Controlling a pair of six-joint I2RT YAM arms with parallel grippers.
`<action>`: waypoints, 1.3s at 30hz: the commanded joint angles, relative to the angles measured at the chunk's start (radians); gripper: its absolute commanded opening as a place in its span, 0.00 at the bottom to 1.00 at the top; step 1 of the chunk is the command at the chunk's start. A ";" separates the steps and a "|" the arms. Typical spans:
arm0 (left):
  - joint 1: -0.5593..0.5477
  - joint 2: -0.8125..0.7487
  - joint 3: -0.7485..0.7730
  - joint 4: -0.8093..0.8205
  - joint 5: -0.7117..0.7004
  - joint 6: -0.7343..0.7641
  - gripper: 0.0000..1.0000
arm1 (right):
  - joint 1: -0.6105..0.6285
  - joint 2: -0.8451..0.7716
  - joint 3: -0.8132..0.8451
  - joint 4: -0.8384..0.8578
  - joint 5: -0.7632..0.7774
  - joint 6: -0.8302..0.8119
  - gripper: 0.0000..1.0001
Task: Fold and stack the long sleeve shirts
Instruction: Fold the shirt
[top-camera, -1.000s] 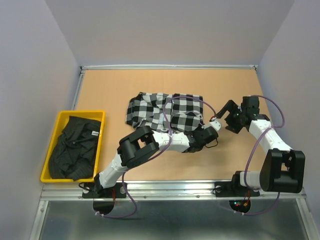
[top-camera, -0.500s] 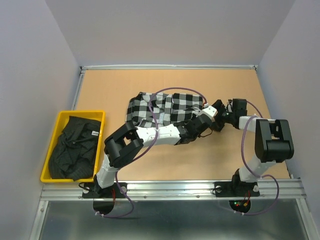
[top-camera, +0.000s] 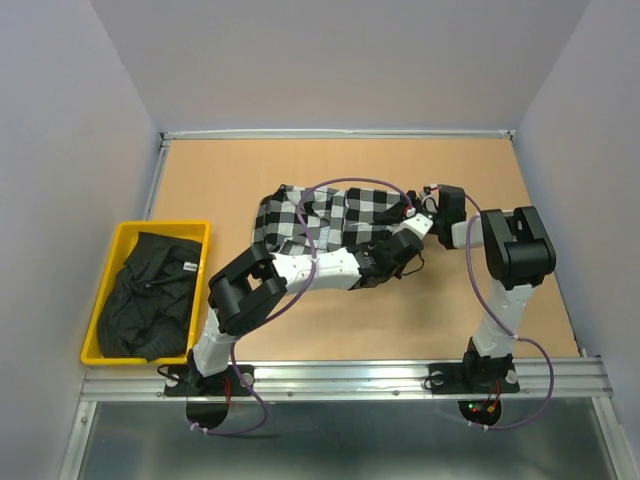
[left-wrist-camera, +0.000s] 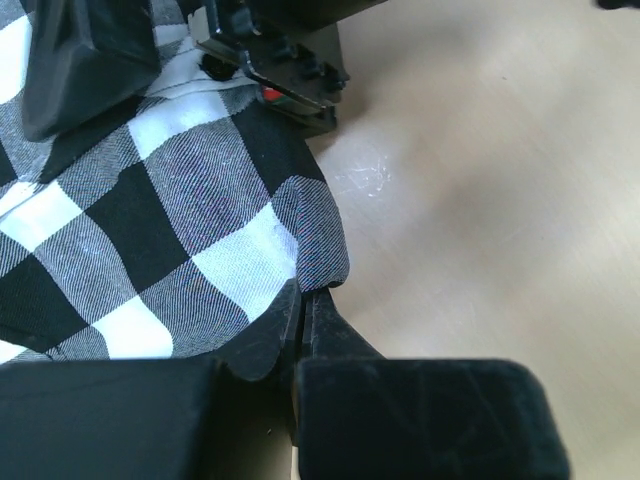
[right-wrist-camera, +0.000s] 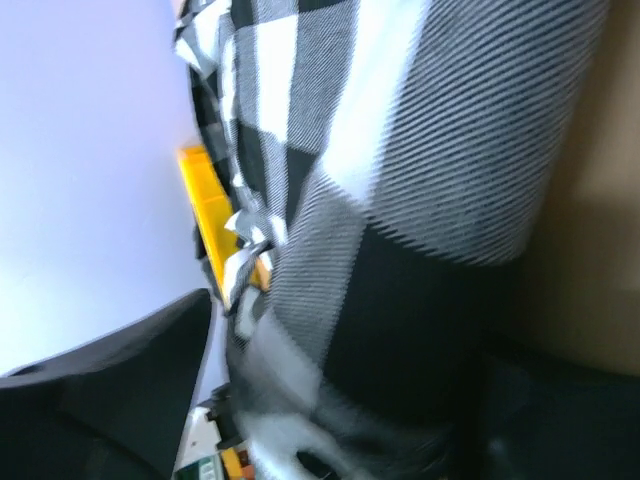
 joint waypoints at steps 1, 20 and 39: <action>0.001 -0.033 0.009 0.014 0.024 -0.027 0.06 | 0.016 0.073 0.038 -0.023 0.050 -0.057 0.71; 0.274 -0.380 -0.109 -0.093 0.268 -0.179 0.75 | -0.006 -0.010 0.298 -0.845 0.371 -0.755 0.01; 0.713 -0.493 -0.588 0.100 0.619 -0.412 0.74 | 0.088 0.000 0.840 -1.272 0.893 -1.231 0.01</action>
